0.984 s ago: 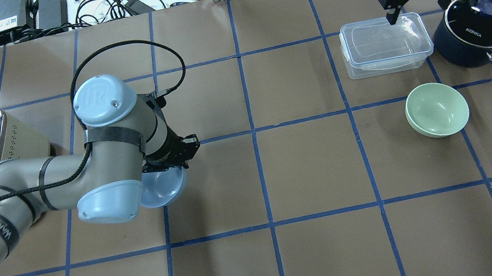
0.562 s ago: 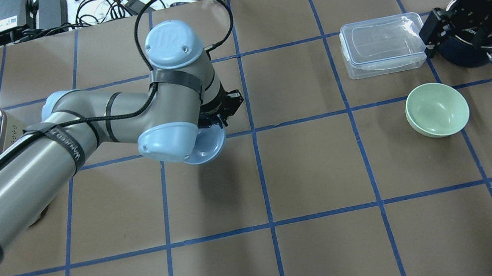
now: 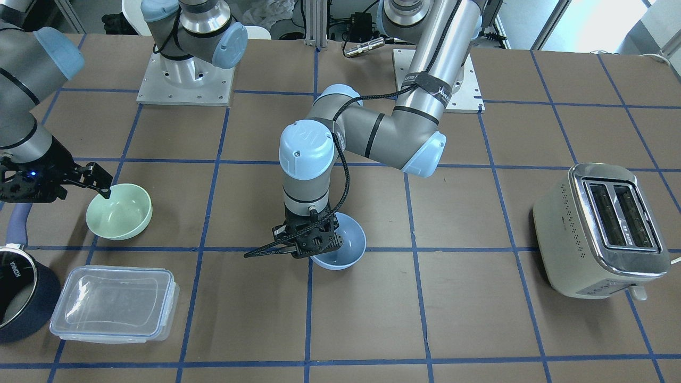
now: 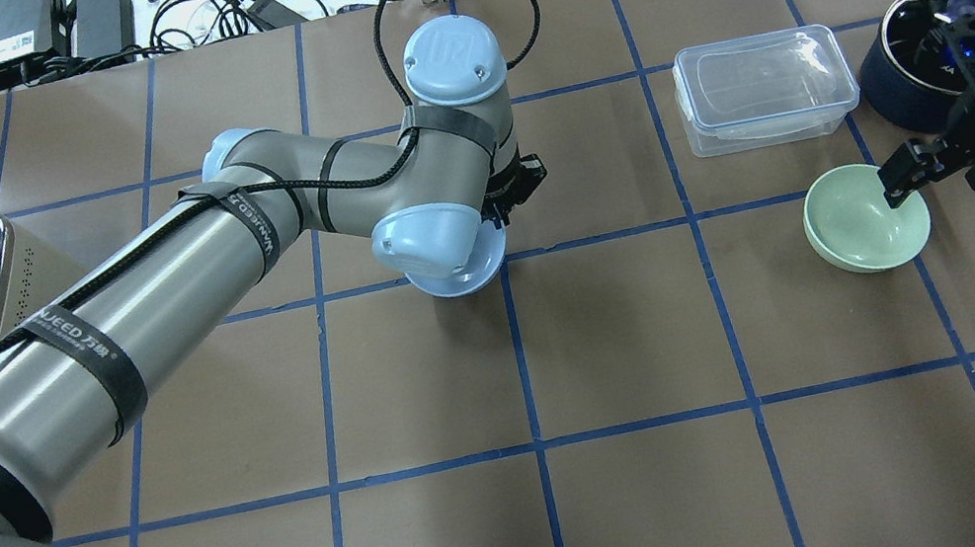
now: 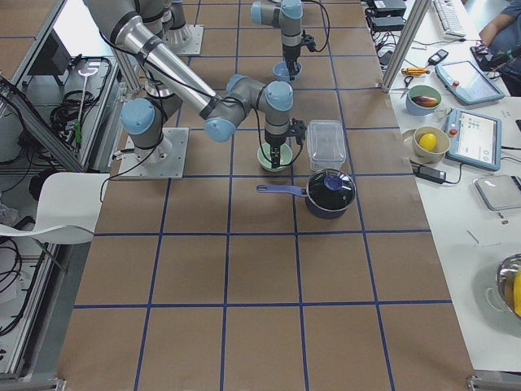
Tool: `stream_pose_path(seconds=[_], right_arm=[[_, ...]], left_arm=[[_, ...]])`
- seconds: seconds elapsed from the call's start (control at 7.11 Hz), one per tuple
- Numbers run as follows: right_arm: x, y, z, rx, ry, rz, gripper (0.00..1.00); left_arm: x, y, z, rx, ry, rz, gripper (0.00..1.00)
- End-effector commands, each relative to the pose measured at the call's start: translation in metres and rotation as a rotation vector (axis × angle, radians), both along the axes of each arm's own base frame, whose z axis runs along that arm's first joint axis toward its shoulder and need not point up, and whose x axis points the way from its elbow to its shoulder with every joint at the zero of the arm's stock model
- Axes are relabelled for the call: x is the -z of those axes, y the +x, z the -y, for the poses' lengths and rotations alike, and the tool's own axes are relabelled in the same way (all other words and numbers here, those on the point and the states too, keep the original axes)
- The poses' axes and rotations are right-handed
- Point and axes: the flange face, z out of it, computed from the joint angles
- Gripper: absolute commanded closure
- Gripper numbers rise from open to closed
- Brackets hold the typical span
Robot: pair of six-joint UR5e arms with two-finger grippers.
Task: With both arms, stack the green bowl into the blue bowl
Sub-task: 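Carry the blue bowl to table center with left gripper while right reaches green bowl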
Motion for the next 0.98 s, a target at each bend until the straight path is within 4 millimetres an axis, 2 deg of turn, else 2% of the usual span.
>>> stream_pose_path(seconds=[0.0,0.14,0.28,0.42,0.7,0.84], right_arm=[[0.035,-0.001,-0.010,-0.025,-0.005,-0.002,0.40],[0.036,-0.003,-0.007,-0.018,-0.006,0.001,0.67],[0.036,-0.003,-0.006,-0.016,-0.008,0.001,0.83],[0.035,-0.002,-0.005,-0.007,-0.017,0.011,1.00],[0.008,-0.003,0.016,0.019,-0.066,0.040,1.00],[-0.001,0.009,0.023,0.083,-0.053,0.098,1.00]], left_arm=[[-0.040,-0.003,0.006,-0.033,-0.059,-0.035,0.14],[-0.066,0.012,0.015,-0.050,-0.095,-0.050,0.00],[-0.096,0.040,0.020,-0.080,-0.116,-0.056,0.00],[-0.134,0.077,0.017,-0.034,-0.092,-0.042,0.00],[-0.190,0.154,0.003,0.122,-0.026,0.013,0.00],[-0.211,0.186,-0.003,0.179,-0.024,0.031,0.00]])
